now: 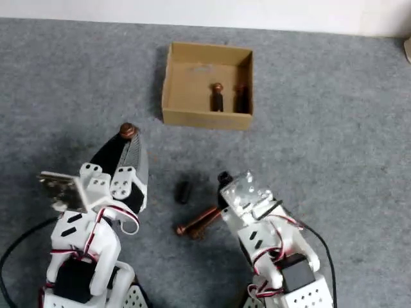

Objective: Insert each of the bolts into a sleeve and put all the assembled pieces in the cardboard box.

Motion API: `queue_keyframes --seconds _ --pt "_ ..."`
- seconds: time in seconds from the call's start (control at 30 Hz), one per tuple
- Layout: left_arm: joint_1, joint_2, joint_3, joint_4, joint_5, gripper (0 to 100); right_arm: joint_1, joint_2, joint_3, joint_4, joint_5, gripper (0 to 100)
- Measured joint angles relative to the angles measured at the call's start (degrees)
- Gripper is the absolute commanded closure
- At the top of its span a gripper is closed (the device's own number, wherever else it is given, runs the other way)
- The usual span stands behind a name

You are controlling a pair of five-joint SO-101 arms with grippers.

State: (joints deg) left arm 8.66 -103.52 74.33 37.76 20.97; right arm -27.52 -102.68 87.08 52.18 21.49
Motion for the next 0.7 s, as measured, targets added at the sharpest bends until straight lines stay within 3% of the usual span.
queue_keyframes --seconds 0.17,0.3,0.5,0.7 --pt "5.2 0.0 0.9 -6.1 11.3 100 -2.5 -0.7 -0.1 -3.0 -4.8 99.3" --pt "10.6 0.0 1.7 -6.3 12.7 100 -4.2 -1.9 -0.2 -5.9 -6.0 99.3" --pt "14.2 0.0 6.3 -6.6 13.3 100 -4.4 -2.0 0.2 -8.4 -11.3 99.3" --pt "16.2 0.0 8.4 -9.9 13.3 100 -4.3 -2.0 0.4 -10.1 -11.9 99.3"
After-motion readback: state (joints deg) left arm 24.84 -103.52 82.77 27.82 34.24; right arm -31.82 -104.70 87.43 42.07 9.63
